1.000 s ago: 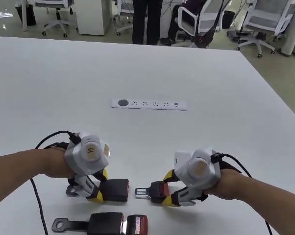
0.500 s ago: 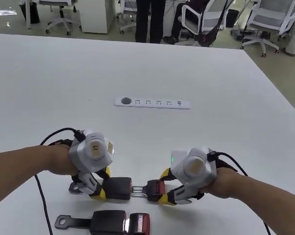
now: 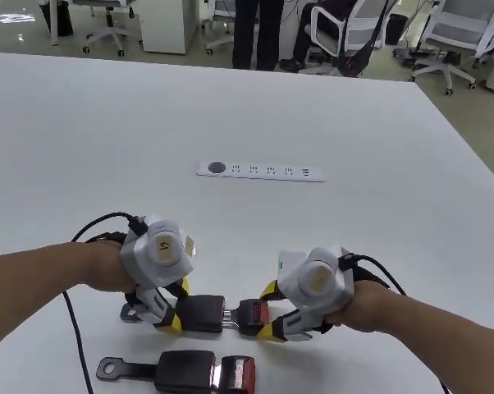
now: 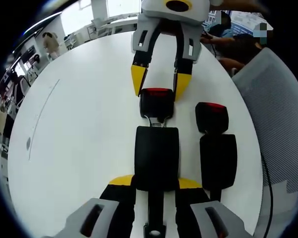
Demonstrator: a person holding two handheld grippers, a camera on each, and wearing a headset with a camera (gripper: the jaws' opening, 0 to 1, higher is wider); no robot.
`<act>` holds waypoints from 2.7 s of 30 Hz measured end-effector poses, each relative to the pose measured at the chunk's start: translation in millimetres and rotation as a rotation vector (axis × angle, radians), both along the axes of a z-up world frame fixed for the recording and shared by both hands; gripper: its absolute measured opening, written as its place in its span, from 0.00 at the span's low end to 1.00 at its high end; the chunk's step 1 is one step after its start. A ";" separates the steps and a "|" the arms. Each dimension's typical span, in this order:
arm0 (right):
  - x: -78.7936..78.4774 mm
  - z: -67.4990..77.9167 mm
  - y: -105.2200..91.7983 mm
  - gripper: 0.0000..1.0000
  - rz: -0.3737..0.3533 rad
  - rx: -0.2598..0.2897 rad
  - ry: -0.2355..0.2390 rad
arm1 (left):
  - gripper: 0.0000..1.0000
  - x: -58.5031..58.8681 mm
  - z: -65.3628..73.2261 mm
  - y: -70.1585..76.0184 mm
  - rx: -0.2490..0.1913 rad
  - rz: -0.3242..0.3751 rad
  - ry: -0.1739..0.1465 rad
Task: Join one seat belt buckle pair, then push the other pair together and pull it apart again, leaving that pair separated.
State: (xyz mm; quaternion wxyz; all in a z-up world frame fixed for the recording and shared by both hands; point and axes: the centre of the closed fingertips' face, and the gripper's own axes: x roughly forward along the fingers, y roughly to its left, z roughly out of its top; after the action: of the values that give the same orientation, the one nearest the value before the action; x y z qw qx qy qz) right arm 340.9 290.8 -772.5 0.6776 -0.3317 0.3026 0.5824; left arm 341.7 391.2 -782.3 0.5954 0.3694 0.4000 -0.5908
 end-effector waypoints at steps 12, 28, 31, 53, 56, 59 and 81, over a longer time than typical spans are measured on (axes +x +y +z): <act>-2.7 0.3 2.3 0.28 -0.002 0.000 0.009 | 0.31 -0.4 -0.1 -0.6 -0.008 0.002 -0.006; -5.0 0.0 6.4 0.27 -0.001 -0.015 0.019 | 0.30 -2.5 0.4 -1.4 0.009 0.001 -0.008; -5.9 -0.1 8.7 0.27 -0.005 -0.013 0.022 | 0.30 -2.7 0.6 -1.5 0.010 0.001 -0.008; -2.1 1.3 19.6 0.26 0.023 -0.036 0.009 | 0.30 -2.5 -0.7 -1.7 0.011 -0.007 -0.020; -1.7 1.2 20.0 0.26 0.019 -0.037 0.011 | 0.30 -2.9 0.1 -1.7 0.009 -0.003 -0.019; -2.2 2.0 20.2 0.26 0.010 -0.039 0.013 | 0.30 -2.3 0.0 -1.6 0.012 0.001 -0.019; -4.5 0.2 15.8 0.28 0.012 -0.059 0.010 | 0.31 -2.5 0.1 -2.6 0.042 0.003 -0.020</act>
State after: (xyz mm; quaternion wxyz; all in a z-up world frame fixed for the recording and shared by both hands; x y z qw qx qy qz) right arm 336.4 306.6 -772.3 0.6626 -0.3504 0.3211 0.5788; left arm 339.2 388.5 -782.2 0.5924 0.3869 0.4070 -0.5777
